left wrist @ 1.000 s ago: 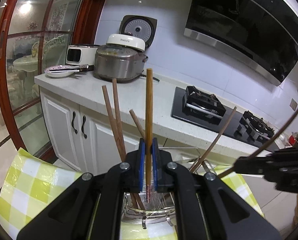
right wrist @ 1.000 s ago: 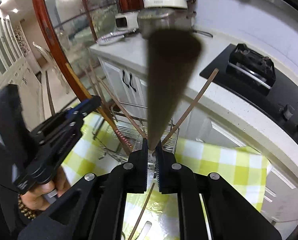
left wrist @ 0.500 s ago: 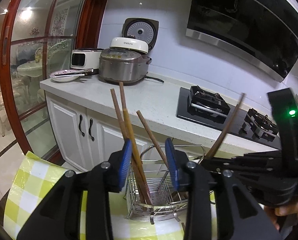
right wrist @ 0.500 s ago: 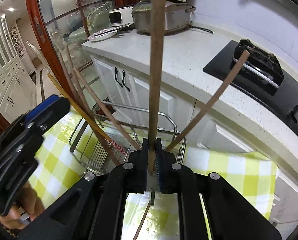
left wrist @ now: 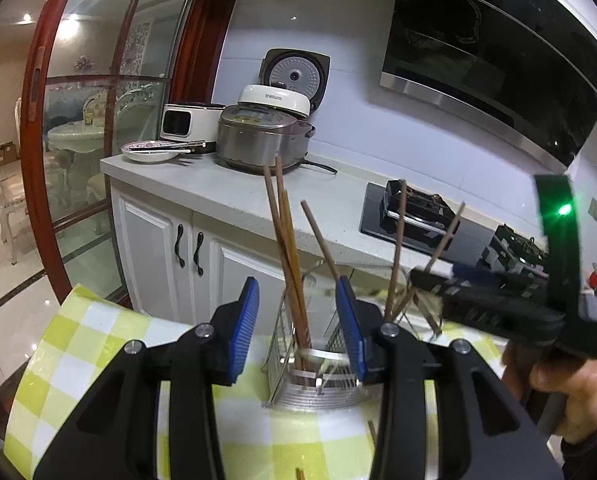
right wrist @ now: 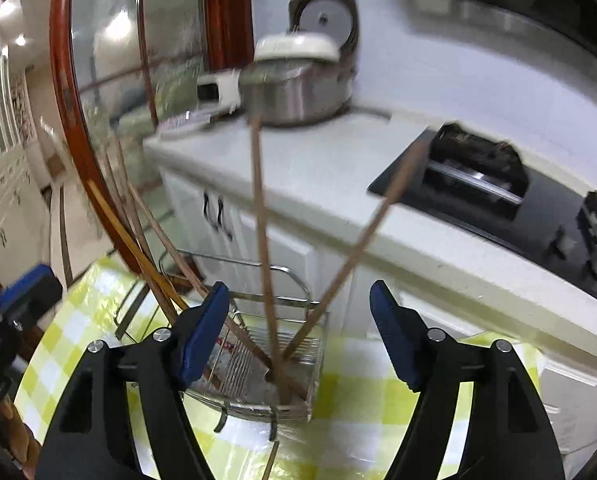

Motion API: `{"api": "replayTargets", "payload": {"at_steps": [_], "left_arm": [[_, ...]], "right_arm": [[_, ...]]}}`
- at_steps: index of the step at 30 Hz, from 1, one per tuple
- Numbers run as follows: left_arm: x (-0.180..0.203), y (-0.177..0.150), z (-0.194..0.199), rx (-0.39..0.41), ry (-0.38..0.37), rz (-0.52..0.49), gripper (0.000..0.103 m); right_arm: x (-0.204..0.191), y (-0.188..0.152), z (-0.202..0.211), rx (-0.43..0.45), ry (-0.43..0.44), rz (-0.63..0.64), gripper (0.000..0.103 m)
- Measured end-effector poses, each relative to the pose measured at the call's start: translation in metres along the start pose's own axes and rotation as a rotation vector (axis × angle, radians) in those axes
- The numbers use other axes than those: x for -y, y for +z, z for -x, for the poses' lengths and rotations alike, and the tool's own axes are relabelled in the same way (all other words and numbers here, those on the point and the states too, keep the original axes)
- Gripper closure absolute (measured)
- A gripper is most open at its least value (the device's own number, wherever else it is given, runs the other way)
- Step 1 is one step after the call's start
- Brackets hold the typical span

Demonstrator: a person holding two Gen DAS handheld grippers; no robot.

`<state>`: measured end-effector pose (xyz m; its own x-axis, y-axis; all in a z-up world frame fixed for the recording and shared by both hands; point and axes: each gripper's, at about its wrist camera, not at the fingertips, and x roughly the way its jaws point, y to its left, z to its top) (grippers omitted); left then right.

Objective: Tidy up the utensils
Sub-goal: 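Open both tools to drop their chopsticks into the wire rack, then close the left tool on a wooden chopstick while the right tool grasps another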

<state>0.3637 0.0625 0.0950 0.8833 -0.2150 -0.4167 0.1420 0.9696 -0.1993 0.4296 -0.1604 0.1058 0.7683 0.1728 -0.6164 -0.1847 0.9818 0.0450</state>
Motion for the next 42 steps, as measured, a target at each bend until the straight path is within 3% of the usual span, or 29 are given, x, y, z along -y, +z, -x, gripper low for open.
{"api": "replayTargets", "payload": {"at_steps": [5,7,15,20,25,30,34,42], "left_arm": [[-0.001,-0.027,0.021,-0.011,0.033,0.003,0.06],[-0.003,-0.042,0.027,-0.037,0.036,0.015,0.06],[0.003,-0.107,0.038,-0.119,0.039,-0.005,0.06],[0.005,-0.147,0.031,-0.245,0.043,-0.034,0.06],[0.014,-0.163,0.019,-0.329,0.016,-0.088,0.07],[0.027,-0.174,0.012,-0.382,0.019,-0.133,0.072],[0.03,-0.18,0.001,-0.435,0.028,-0.138,0.085],[0.029,-0.186,-0.011,-0.496,0.064,-0.144,0.085]], "right_arm": [[0.015,-0.032,0.037,0.088,-0.04,-0.051,0.019],[0.018,-0.057,0.048,0.1,-0.059,-0.063,0.019],[0.01,-0.151,0.06,0.02,-0.075,-0.092,0.019],[0.004,-0.195,0.061,-0.052,-0.075,-0.073,0.019],[0.011,-0.218,0.061,-0.101,-0.082,-0.074,0.019],[0.023,-0.224,0.068,-0.112,-0.058,-0.088,0.019],[0.023,-0.224,0.069,-0.123,-0.051,-0.07,0.019],[0.02,-0.224,0.067,-0.143,-0.037,-0.062,0.019]]}}
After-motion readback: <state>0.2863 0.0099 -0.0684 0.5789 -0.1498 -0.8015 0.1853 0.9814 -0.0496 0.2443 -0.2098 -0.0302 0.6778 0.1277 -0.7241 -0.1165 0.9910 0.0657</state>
